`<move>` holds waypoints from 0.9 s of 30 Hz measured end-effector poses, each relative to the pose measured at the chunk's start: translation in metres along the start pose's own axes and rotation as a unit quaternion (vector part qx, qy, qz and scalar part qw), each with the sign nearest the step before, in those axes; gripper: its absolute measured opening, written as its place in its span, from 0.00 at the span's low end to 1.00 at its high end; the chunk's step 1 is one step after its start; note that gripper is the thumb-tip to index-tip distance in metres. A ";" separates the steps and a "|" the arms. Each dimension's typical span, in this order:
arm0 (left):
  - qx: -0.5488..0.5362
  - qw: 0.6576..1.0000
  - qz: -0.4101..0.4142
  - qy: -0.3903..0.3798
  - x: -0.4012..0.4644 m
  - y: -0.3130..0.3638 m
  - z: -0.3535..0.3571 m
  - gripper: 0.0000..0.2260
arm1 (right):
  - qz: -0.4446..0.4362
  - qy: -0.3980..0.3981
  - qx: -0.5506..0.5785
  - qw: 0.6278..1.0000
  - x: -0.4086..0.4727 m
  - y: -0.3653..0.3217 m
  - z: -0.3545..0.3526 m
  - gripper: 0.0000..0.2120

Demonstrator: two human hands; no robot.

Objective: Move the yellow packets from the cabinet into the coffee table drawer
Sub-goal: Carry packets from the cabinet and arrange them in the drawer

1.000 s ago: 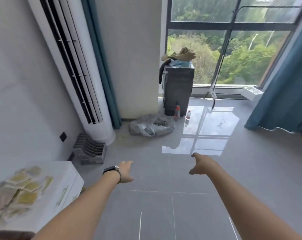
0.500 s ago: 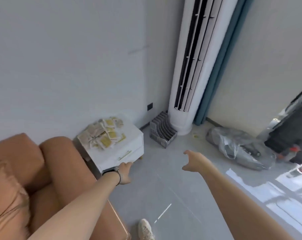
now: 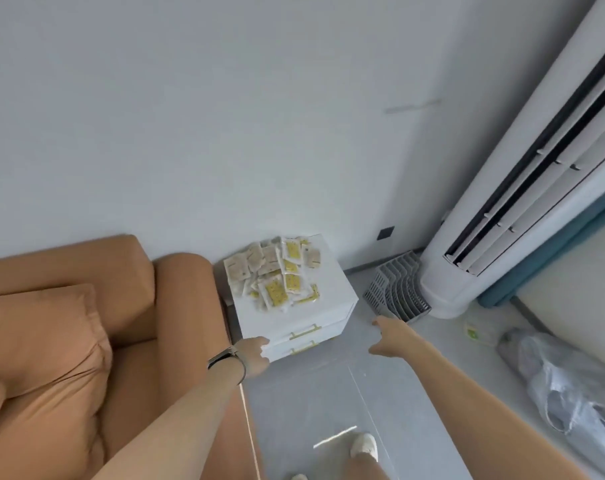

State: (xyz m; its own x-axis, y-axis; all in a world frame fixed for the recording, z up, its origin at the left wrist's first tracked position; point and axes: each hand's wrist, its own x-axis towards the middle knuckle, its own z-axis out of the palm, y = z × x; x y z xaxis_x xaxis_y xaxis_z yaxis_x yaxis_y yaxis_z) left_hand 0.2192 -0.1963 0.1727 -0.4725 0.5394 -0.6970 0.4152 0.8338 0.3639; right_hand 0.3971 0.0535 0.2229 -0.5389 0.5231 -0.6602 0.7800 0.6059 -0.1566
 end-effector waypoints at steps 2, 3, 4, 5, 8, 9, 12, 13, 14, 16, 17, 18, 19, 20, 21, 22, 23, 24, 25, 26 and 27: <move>-0.034 0.999 -0.028 -0.002 0.015 -0.020 0.003 0.26 | -0.032 -0.014 -0.024 0.999 0.035 -0.031 -0.004 0.33; -0.047 0.998 -0.040 -0.001 0.023 -0.027 0.005 0.26 | -0.051 -0.021 -0.033 0.998 0.050 -0.046 -0.005 0.32; -0.060 0.997 -0.051 -0.001 0.031 -0.032 0.004 0.26 | -0.065 -0.031 -0.037 0.997 0.065 -0.059 -0.005 0.31; -0.071 0.996 -0.061 -0.002 0.040 -0.036 0.003 0.25 | -0.075 -0.040 -0.038 0.996 0.081 -0.071 -0.004 0.30; -0.101 0.992 -0.074 -0.002 0.076 -0.042 -0.009 0.23 | -0.078 -0.066 -0.042 0.994 0.128 -0.093 -0.005 0.28; -0.116 0.990 -0.077 -0.003 0.090 -0.043 -0.015 0.23 | -0.076 -0.072 -0.042 0.994 0.146 -0.097 -0.005 0.27; -0.169 0.981 -0.099 0.006 0.132 -0.044 -0.030 0.23 | -0.059 -0.091 -0.021 0.994 0.202 -0.104 -0.004 0.26; -0.196 0.974 -0.113 0.010 0.147 -0.044 -0.033 0.23 | -0.050 -0.099 -0.011 0.994 0.218 -0.106 -0.004 0.25; -0.228 0.965 -0.127 0.011 0.161 -0.044 -0.034 0.22 | -0.041 -0.105 0.002 0.994 0.234 -0.108 -0.001 0.25; -0.287 0.947 -0.146 0.005 0.187 -0.047 -0.034 0.21 | -0.028 -0.122 0.029 0.992 0.263 -0.115 0.005 0.24; -0.309 0.939 -0.152 0.003 0.200 -0.049 -0.033 0.21 | -0.025 -0.129 0.043 0.990 0.276 -0.118 0.010 0.23; -0.326 0.932 -0.156 0.001 0.211 -0.050 -0.031 0.21 | -0.020 -0.134 0.060 0.989 0.288 -0.123 0.016 0.23; -0.342 0.926 -0.161 0.000 0.222 -0.050 -0.028 0.20 | -0.011 -0.137 0.080 0.987 0.300 -0.127 0.024 0.22; -0.357 0.919 -0.166 0.001 0.232 -0.051 -0.025 0.20 | -0.003 -0.137 0.102 0.985 0.310 -0.132 0.031 0.22; -0.373 0.912 -0.171 0.005 0.243 -0.051 -0.022 0.19 | 0.001 -0.134 0.124 0.983 0.320 -0.138 0.040 0.23; -0.391 0.903 -0.176 0.011 0.254 -0.051 -0.020 0.18 | 0.005 -0.124 0.145 0.982 0.331 -0.143 0.049 0.23; -0.407 0.895 -0.181 0.016 0.264 -0.051 -0.017 0.18 | 0.010 -0.109 0.171 0.979 0.341 -0.148 0.057 0.24; -0.419 0.889 -0.187 0.018 0.274 -0.052 -0.014 0.17 | 0.022 -0.090 0.206 0.974 0.350 -0.153 0.065 0.24; -0.424 0.885 -0.191 0.019 0.285 -0.053 -0.011 0.17 | 0.037 -0.068 0.245 0.966 0.360 -0.158 0.071 0.24; -0.425 0.884 -0.192 0.020 0.295 -0.055 -0.009 0.16 | 0.052 -0.044 0.280 0.957 0.370 -0.162 0.077 0.24; -0.430 0.882 -0.194 0.019 0.304 -0.057 -0.007 0.16 | 0.065 -0.020 0.309 0.949 0.380 -0.166 0.082 0.25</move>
State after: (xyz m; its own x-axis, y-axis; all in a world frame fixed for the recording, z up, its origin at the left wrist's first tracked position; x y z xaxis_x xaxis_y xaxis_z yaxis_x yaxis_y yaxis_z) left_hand 0.0464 -0.0786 -0.0551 -0.4818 0.1840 -0.8568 -0.5187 0.7282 0.4480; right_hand 0.0890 0.1024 -0.0620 -0.4230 0.5380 -0.7291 0.8832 0.0652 -0.4644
